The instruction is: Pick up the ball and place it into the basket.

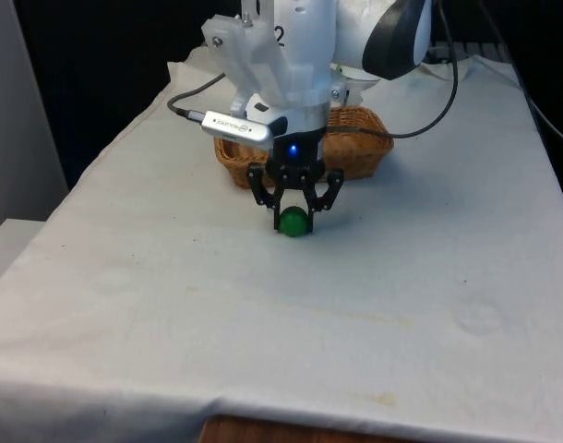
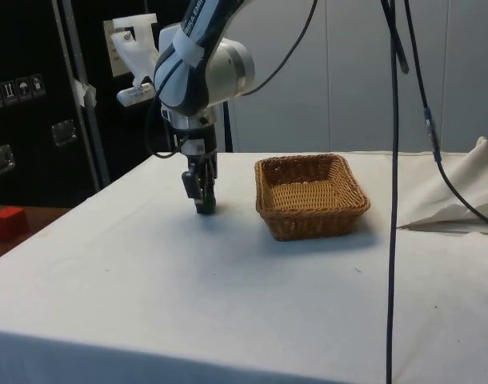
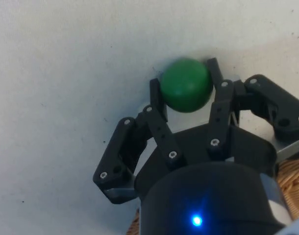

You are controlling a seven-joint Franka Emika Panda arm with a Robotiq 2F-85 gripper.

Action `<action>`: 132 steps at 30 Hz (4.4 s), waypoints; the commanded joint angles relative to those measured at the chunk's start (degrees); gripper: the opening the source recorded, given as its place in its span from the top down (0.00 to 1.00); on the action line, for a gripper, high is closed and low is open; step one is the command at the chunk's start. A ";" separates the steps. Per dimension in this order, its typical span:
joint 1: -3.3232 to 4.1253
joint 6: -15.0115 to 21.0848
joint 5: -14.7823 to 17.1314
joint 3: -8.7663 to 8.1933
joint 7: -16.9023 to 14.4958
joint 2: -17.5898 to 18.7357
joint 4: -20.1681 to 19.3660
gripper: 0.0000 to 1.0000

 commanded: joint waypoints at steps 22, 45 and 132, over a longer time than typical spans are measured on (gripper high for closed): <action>2.01 -0.63 -5.10 -2.41 0.86 -12.38 -9.85 0.99; 1.83 -2.23 -15.87 -3.61 3.67 -31.57 -23.38 0.99; 1.55 9.45 -14.21 -4.93 -4.01 -27.04 -37.24 0.37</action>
